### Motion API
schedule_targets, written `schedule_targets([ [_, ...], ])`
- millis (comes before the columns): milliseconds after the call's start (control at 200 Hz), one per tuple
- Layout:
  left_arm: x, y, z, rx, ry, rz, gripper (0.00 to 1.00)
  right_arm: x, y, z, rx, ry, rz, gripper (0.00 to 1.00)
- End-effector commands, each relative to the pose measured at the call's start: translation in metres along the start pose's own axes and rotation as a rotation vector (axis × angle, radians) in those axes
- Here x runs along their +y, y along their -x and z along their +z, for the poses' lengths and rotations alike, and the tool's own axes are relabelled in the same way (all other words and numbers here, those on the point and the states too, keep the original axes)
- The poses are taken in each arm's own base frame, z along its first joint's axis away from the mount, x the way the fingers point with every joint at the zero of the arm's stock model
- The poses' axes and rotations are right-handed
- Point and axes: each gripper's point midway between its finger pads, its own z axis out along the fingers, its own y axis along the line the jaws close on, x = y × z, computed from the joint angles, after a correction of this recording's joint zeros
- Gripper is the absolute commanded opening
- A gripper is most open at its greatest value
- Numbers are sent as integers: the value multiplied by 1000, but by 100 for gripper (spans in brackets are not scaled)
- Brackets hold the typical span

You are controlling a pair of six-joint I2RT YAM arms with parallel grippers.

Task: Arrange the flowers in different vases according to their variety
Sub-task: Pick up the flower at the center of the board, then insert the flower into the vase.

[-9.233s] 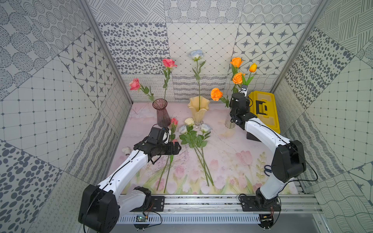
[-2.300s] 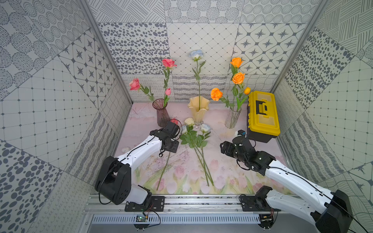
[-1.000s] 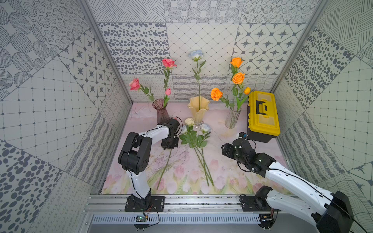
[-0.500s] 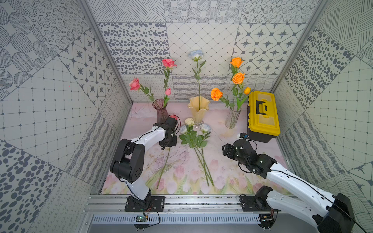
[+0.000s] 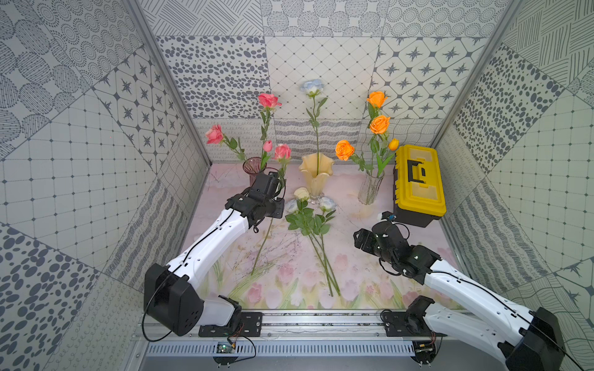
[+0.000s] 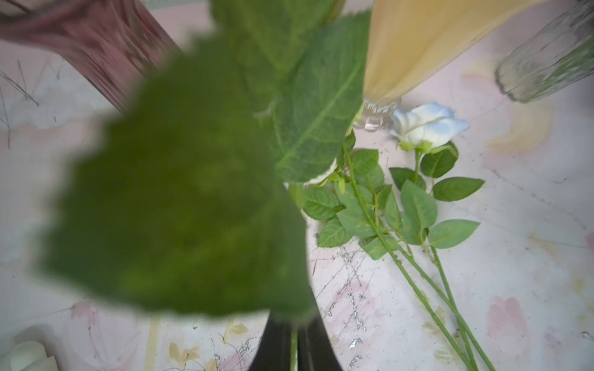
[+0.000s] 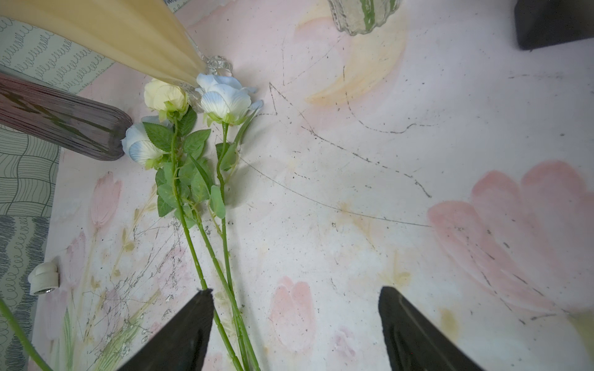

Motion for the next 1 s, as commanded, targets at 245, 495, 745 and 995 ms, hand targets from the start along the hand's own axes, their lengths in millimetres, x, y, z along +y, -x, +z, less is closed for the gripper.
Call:
schedule_targets([
  [245,-15,156,-122,-662,-87,60,0,5,6,-2,-28,19,15,85],
  [495,-5,235,-179,-924,-2,156,0,5,8,-3,-38,18,13,85],
  [745,27,288,-214,-1119,89,173,0,4,7,-3,-35,18,16,85],
  [995,52,304,-200,-1205,102,117,0,4,11,-4,-47,15,14,86],
])
